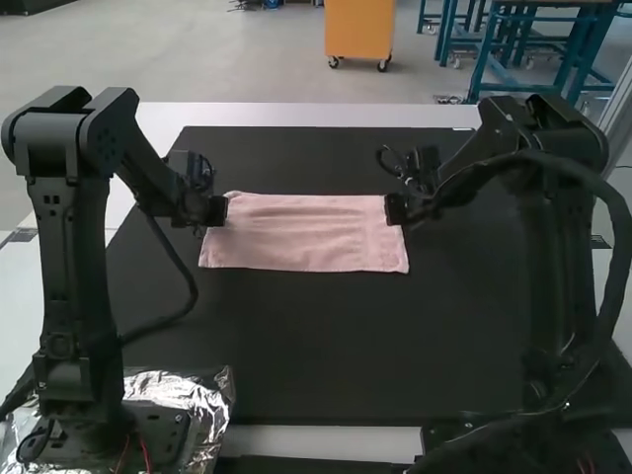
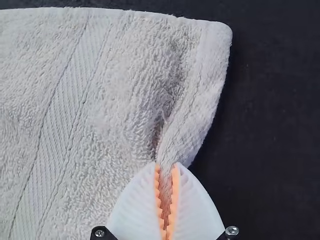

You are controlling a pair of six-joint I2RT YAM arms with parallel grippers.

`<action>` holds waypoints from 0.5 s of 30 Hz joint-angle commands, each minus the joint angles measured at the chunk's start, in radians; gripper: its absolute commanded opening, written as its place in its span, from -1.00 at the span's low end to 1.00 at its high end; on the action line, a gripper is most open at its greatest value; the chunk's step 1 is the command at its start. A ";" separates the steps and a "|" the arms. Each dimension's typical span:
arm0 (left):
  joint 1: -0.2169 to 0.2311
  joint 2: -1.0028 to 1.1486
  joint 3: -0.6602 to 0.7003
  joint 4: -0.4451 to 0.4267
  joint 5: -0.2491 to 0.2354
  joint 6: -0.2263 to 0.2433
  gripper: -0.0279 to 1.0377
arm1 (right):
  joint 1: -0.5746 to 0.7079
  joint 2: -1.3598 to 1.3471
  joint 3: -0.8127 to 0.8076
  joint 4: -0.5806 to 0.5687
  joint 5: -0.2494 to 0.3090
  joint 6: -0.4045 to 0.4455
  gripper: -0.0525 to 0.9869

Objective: Fold the towel.

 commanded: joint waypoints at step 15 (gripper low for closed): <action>0.025 -0.269 -0.118 0.006 0.059 0.010 -0.90 | -0.019 -0.288 -0.088 -0.060 -0.040 0.008 -0.95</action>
